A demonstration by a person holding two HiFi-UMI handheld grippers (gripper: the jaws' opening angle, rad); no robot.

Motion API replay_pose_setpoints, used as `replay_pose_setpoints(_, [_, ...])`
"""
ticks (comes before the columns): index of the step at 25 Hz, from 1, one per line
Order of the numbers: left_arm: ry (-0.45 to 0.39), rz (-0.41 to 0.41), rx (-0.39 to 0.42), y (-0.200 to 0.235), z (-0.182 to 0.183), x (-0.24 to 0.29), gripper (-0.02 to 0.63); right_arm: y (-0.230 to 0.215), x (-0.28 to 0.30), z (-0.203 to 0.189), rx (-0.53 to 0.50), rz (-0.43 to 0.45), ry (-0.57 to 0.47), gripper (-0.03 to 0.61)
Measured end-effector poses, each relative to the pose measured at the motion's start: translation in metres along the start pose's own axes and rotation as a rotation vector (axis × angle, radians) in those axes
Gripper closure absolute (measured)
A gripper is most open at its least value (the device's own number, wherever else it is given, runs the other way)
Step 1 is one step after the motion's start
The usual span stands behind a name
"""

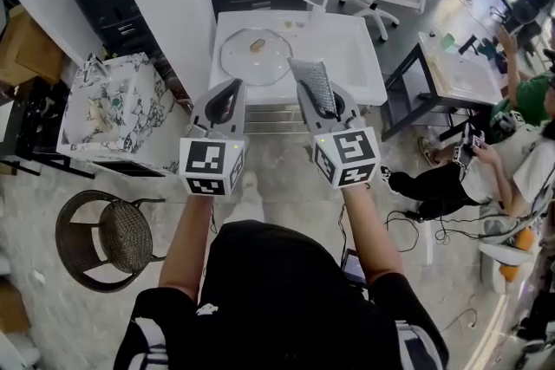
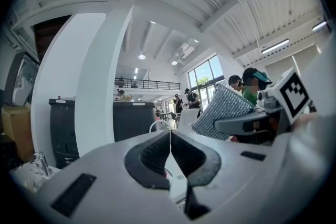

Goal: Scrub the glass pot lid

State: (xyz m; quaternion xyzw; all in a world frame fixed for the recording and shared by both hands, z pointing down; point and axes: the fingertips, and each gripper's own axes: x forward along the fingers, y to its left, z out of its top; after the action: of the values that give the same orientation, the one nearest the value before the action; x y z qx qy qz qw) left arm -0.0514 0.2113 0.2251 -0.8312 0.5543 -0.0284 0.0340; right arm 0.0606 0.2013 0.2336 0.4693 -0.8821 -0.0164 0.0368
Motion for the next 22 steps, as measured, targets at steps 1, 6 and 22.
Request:
replay_pose_setpoints(1, [0.002,-0.001,-0.001,0.004,-0.001,0.007,0.607,-0.004,0.007,0.000,0.002,0.000,0.001,0.514])
replay_pose_setpoints(6, [0.015,0.000,-0.018,0.030,-0.006,0.047,0.607,-0.022,0.050,-0.002,0.007,0.004,0.015,0.514])
replay_pose_setpoints(22, [0.075,-0.065,-0.083,0.130,-0.033,0.193,0.607,-0.078,0.218,-0.017,0.024,-0.020,0.103,0.514])
